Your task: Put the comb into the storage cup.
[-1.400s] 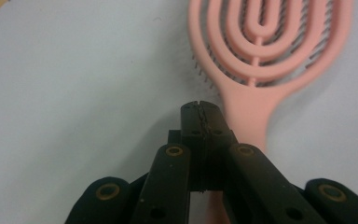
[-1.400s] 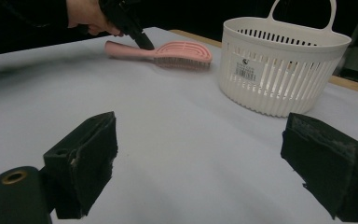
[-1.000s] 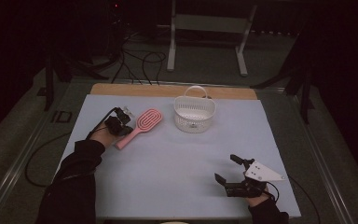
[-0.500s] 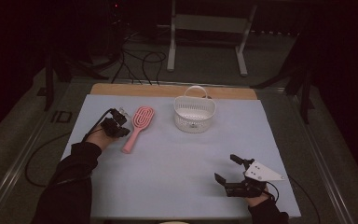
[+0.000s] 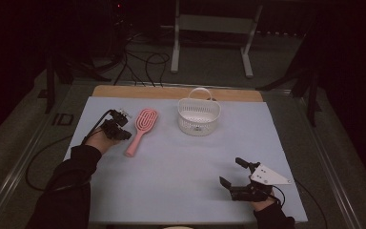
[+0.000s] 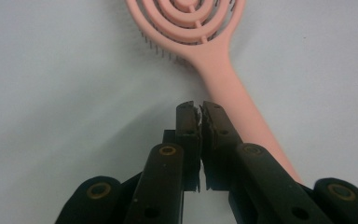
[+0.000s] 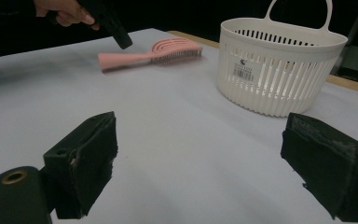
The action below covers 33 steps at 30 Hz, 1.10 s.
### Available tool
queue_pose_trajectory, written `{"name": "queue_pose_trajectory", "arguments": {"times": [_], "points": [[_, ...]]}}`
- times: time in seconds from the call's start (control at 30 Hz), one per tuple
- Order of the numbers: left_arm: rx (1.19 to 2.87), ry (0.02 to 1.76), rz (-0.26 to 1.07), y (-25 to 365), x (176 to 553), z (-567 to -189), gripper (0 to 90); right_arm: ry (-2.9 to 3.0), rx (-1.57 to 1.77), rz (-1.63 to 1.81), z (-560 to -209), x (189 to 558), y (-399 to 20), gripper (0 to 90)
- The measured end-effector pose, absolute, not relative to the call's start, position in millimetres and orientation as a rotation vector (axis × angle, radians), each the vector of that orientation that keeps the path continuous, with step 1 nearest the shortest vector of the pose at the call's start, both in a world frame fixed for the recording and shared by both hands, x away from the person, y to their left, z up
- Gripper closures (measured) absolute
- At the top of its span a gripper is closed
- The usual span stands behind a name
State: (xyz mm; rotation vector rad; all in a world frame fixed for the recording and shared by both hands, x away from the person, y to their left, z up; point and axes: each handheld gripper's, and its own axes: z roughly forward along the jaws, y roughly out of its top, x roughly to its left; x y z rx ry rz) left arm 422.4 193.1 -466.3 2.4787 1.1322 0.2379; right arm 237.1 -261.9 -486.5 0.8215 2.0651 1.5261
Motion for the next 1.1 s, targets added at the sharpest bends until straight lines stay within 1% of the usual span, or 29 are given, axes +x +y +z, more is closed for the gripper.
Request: {"name": "queue_pose_trajectory", "arguments": {"times": [0.03,0.17,0.23,0.27,0.37,0.4,0.43,0.47,0.5,0.57,0.6,0.63,0.8,0.83,0.87,0.9,0.93,0.97,1.0,1.03,1.07,1.1], "points": [[2.479,1.132,0.238,193,422,-466,84.1,2.067,0.822,1.524,-487,237,-262,10.4],[2.481,1.18,0.195,188,423,-462,82.4,2.065,0.822,1.524,-486,237,-262,10.5],[2.468,1.206,0.173,187,425,-460,80.4,2.065,0.821,1.522,-487,237,-262,10.4],[2.465,1.211,0.166,187,425,-459,78.0,2.063,0.822,1.524,-486,237,-262,10.5],[2.445,1.238,0.147,185,426,-456,76.3,2.061,0.821,1.527,-487,237,-263,10.5],[2.445,1.24,0.151,185,426,-455,74.9,2.063,0.824,1.527,-487,237,-263,10.4],[2.44,1.243,0.149,184,426,-454,71.5,2.061,0.823,1.527,-486,237,-263,10.4],[2.438,1.241,0.146,184,426,-453,71.5,2.061,0.823,1.527,-486,237,-263,10.4],[2.435,1.24,0.143,183,426,-452,68.2,2.061,0.824,1.527,-486,237,-263,10.4],[2.436,1.245,0.134,182,426,-451,66.9,2.062,0.821,1.526,-486,237,-263,10.5],[2.439,1.243,0.133,180,426,-451,62.1,2.062,0.821,1.523,-486,237,-262,10.4],[2.446,1.244,0.123,178,426,-450,60.3,2.062,0.82,1.523,-486,237,-262,10.5],[2.458,1.241,0.117,172,427,-448,54.6,2.063,0.82,1.521,-487,237,-262,10.4],[2.455,1.241,0.111,170,427,-447,52.6,2.061,0.821,1.522,-486,237,-262,10.5],[2.453,1.242,0.106,169,427,-447,48.5,2.062,0.824,1.523,-487,237,-262,10.5],[2.458,1.243,0.109,167,427,-447,47.6,2.062,0.822,1.525,-487,238,-262,10.5],[2.46,1.245,0.106,165,428,-446,44.6,2.064,0.819,1.521,-487,237,-262,10.4],[2.466,1.249,0.101,163,428,-446,38.9,2.063,0.819,1.521,-487,237,-262,10.4],[2.477,1.256,0.101,160,429,-446,38.9,2.063,0.819,1.521,-487,237,-262,10.4],[2.489,1.257,0.099,158,429,-446,35.5,2.062,0.82,1.522,-486,237,-262,10.4],[2.489,1.266,0.108,156,430,-446,28.2,2.062,0.821,1.523,-487,237,-262,10.5],[2.484,1.28,0.116,154,431,-446,24.0,2.065,0.821,1.521,-487,237,-262,10.4]]}}
